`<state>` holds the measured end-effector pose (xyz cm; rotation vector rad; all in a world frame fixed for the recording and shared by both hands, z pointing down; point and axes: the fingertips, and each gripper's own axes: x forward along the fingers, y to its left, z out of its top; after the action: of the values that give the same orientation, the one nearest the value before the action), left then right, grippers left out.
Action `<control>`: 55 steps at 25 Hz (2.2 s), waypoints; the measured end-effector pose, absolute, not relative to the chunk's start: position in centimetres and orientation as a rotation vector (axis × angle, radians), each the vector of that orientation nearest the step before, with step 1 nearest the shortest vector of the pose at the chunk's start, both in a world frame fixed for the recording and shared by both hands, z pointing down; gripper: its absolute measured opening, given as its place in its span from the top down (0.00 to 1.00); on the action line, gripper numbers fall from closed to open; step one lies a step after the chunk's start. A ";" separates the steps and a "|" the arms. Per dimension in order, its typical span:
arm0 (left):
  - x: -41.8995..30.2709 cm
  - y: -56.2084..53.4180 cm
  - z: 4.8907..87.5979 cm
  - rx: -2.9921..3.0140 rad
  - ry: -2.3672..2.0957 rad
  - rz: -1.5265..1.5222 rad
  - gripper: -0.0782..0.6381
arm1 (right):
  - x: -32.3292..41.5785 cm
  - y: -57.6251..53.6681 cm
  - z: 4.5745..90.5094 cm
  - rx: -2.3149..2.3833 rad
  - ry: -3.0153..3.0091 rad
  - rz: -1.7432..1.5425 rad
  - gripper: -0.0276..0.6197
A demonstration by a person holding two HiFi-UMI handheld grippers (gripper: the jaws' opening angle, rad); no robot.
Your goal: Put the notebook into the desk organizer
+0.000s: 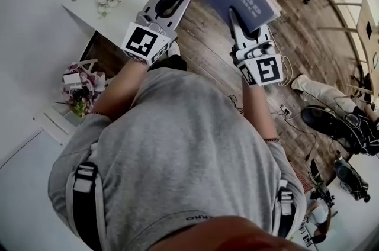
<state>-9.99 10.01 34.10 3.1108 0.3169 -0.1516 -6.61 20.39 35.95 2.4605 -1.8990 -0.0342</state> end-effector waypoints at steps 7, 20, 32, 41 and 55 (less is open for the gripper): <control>-5.6 6.6 33.6 3.120 0.321 -0.137 0.86 | -2.5 16.8 35.5 2.458 -1.898 -0.019 0.90; -0.5 -0.1 34.4 3.106 0.375 -0.129 0.86 | 2.1 10.3 35.9 2.489 -1.847 0.014 0.90; 6.0 -2.0 33.6 3.141 0.224 -0.148 0.86 | 10.2 7.5 35.3 2.402 -1.985 0.006 0.90; 11.0 -3.5 32.5 3.186 -0.106 -0.119 0.86 | 17.4 4.9 34.1 2.198 -2.236 -0.031 0.90; 14.4 -3.1 32.7 3.148 -0.658 -0.046 0.86 | 24.3 3.1 34.3 1.862 -2.581 -0.007 0.90</control>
<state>14.44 -3.14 32.67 3.1476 -0.6580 -0.0465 24.29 3.12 34.26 1.8615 -2.5812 -0.0071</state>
